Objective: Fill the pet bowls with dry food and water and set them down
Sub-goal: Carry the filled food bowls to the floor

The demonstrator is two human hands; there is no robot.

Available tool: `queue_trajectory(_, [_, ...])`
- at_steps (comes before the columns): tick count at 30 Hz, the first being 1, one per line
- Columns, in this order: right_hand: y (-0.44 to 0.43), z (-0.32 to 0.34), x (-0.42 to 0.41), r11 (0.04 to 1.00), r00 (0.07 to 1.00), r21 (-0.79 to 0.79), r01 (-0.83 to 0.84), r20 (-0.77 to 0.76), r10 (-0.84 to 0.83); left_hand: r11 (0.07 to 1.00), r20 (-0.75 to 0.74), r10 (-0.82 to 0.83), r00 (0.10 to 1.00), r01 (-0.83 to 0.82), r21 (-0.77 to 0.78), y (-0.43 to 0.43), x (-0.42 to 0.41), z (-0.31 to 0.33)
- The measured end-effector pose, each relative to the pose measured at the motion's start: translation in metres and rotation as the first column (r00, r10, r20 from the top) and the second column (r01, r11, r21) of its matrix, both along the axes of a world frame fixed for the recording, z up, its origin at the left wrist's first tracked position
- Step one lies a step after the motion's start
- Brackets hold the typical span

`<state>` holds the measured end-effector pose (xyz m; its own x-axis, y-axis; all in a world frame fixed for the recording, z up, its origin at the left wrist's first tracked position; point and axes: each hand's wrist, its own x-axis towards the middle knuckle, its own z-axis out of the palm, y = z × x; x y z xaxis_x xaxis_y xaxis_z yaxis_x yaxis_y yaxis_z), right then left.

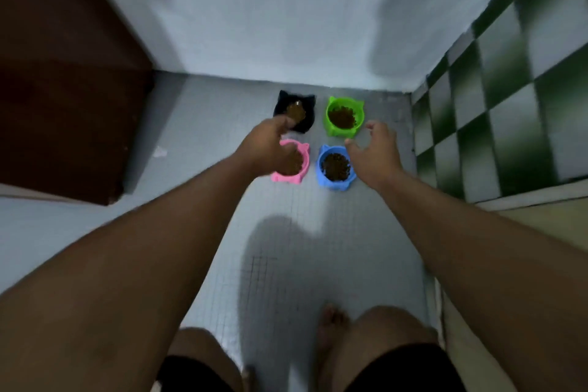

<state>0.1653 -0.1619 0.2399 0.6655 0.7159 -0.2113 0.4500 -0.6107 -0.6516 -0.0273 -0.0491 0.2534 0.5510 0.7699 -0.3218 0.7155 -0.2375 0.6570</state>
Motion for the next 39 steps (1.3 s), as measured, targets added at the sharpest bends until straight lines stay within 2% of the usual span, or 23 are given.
queue_trajectory(6, [-0.030, 0.173, -0.015, 1.000, 1.000, -0.011, -0.005, 0.025, 0.006, 0.998, 0.017, -0.020, 1.000, 0.019, 0.062, -0.024, -0.016, 0.176])
queue_trajectory(10, [-0.052, 0.279, -0.031, 0.998, 0.999, 0.058, -0.016, 0.045, 0.014, 0.995, 0.059, -0.027, 0.998, 0.020, 0.100, -0.041, -0.034, 0.285])
queue_trajectory(14, [-0.079, 0.359, -0.052, 0.991, 0.999, 0.131, -0.003, 0.041, -0.003, 0.993, 0.092, -0.046, 0.995, 0.035, 0.115, -0.067, -0.055, 0.364])
queue_trajectory(19, [-0.118, 0.416, -0.083, 0.971, 0.998, 0.240, -0.014, 0.059, 0.000, 0.987, 0.155, -0.060, 0.986, 0.036, 0.156, -0.113, -0.075, 0.415])
queue_trajectory(25, [-0.190, 0.458, -0.111, 0.972, 0.995, 0.235, -0.031, 0.104, 0.006, 0.983, 0.211, -0.060, 0.976, 0.022, 0.181, -0.187, -0.105, 0.449])
queue_trajectory(27, [-0.221, 0.465, -0.120, 0.966, 0.998, 0.256, -0.021, 0.067, 0.004, 0.982, 0.231, -0.061, 0.971, 0.016, 0.189, -0.218, -0.116, 0.460])
queue_trajectory(33, [-0.345, 0.487, -0.153, 0.952, 0.998, 0.305, 0.015, 0.059, -0.035, 0.976, 0.256, -0.102, 0.961, 0.048, 0.211, -0.335, -0.144, 0.486])
queue_trajectory(39, [-0.483, 0.517, -0.174, 0.941, 0.981, 0.318, 0.113, 0.112, -0.155, 0.963, 0.303, -0.220, 0.927, 0.158, 0.216, -0.452, -0.147, 0.520])
